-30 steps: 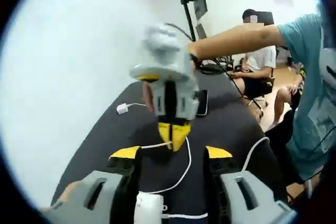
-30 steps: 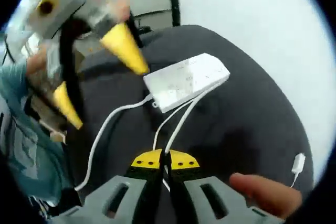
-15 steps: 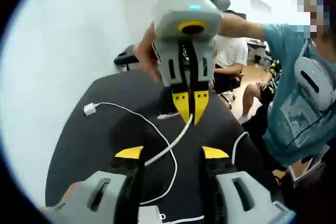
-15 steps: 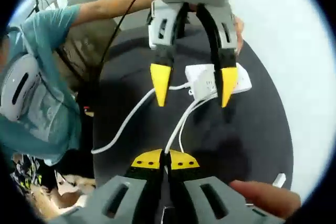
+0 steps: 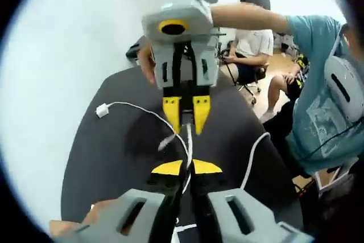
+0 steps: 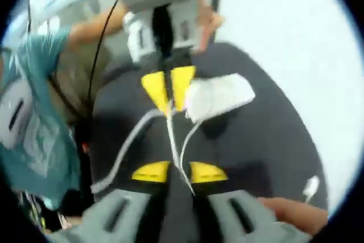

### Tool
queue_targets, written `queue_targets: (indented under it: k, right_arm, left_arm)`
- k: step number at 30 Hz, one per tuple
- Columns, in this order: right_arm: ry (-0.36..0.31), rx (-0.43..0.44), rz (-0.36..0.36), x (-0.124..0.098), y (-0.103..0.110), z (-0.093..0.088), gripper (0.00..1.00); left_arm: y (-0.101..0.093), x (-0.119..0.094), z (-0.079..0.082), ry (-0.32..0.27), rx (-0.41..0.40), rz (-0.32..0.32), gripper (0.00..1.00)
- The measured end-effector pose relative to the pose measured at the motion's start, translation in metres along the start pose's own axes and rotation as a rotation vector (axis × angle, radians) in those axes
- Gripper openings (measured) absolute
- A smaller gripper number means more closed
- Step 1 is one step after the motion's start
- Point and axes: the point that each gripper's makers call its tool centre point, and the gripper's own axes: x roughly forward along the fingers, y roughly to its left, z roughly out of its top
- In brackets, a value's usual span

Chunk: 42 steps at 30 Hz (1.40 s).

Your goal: Connect the charging cable to the phone, plug the charger into the socket, and turn on the power strip switch to charge the phone.

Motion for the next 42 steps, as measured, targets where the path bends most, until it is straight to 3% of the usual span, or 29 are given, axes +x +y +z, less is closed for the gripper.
queue_targets:
  k: [1, 2, 5, 7, 9, 11, 12, 14, 16, 17, 18, 20, 23, 25, 28, 30, 33, 36, 39, 40, 42]
  right_arm:
    - [-0.034, 0.086, 0.026, -0.003, 0.002, -0.001, 0.34]
    - [-0.078, 0.134, 0.021, -0.006, -0.004, 0.001, 0.30]
    - [-0.336, 0.221, -0.056, -0.026, -0.026, 0.007, 0.28]
    - [-0.550, 0.464, -0.063, -0.039, -0.036, 0.003, 0.28]
    - [-0.708, 0.799, -0.007, -0.044, -0.047, -0.006, 0.27]
    - [-0.786, 1.140, 0.070, -0.042, -0.061, -0.018, 0.26]
    - [-0.788, 1.284, 0.103, -0.038, -0.068, -0.026, 0.26]
    - [-0.712, 1.463, 0.128, -0.025, -0.075, -0.044, 0.22]
    - [-0.615, 1.436, 0.073, -0.004, -0.074, -0.057, 0.20]
    - [-0.567, 1.448, 0.083, 0.004, -0.072, -0.061, 0.20]
    - [-0.552, 1.476, 0.137, 0.008, -0.065, -0.057, 0.20]
    - [-0.546, 1.518, 0.213, 0.017, -0.055, -0.047, 0.19]
    - [-0.508, 1.519, 0.212, 0.034, -0.049, -0.047, 0.20]
    - [-0.542, 1.577, 0.298, 0.041, -0.042, -0.037, 0.20]
    - [-0.561, 1.586, 0.310, 0.052, -0.042, -0.035, 0.20]
    - [-0.597, 1.613, 0.335, 0.054, -0.046, -0.030, 0.19]
    - [-0.633, 1.611, 0.344, 0.051, -0.050, -0.027, 0.04]
    - [-0.689, 1.582, 0.371, 0.039, -0.049, -0.024, 0.03]
    - [-0.836, 1.562, 0.357, 0.016, -0.058, -0.018, 0.03]
    - [-0.929, 1.563, 0.323, 0.003, -0.067, -0.017, 0.03]
    - [-1.052, 1.532, 0.285, -0.018, -0.075, -0.014, 0.03]
  left_arm:
    - [0.003, -0.003, -0.003, 0.014, -0.007, 0.014, 0.01]
    - [0.004, -0.004, -0.005, 0.019, -0.007, 0.017, 0.01]
    - [0.000, -0.010, -0.010, 0.041, -0.012, 0.019, 0.01]
    - [-0.002, -0.014, -0.010, 0.047, -0.006, 0.019, 0.01]
    - [-0.006, -0.018, -0.007, 0.055, 0.004, 0.019, 0.01]
    - [-0.008, -0.021, -0.005, 0.061, 0.018, 0.023, 0.01]
    - [-0.013, -0.022, -0.002, 0.067, 0.037, 0.017, 0.01]
    - [-0.020, -0.025, 0.003, 0.077, 0.066, 0.014, 0.01]
    - [-0.026, -0.027, 0.009, 0.079, 0.084, 0.015, 0.01]
    - [-0.030, -0.029, 0.013, 0.085, 0.102, 0.017, 0.01]
    - [-0.034, -0.029, 0.016, 0.083, 0.107, 0.016, 0.01]
    - [-0.032, -0.035, 0.021, 0.077, 0.124, 0.023, 0.01]
    - [-0.038, -0.033, 0.026, 0.081, 0.141, 0.029, 0.01]
    - [-0.038, -0.033, 0.027, 0.081, 0.147, 0.034, 0.01]
    - [-0.039, -0.034, 0.028, 0.080, 0.150, 0.035, 0.01]
    - [-0.040, -0.034, 0.028, 0.075, 0.146, 0.034, 0.01]
    - [-0.041, -0.035, 0.026, 0.080, 0.144, 0.036, 0.01]
    - [-0.042, -0.038, 0.022, 0.076, 0.124, 0.036, 0.01]
    - [-0.042, -0.039, 0.024, 0.029, 0.085, 0.040, 0.01]
    - [-0.041, -0.039, 0.028, -0.011, 0.050, 0.046, 0.02]
    - [-0.038, -0.039, 0.034, -0.077, -0.024, 0.058, 0.10]
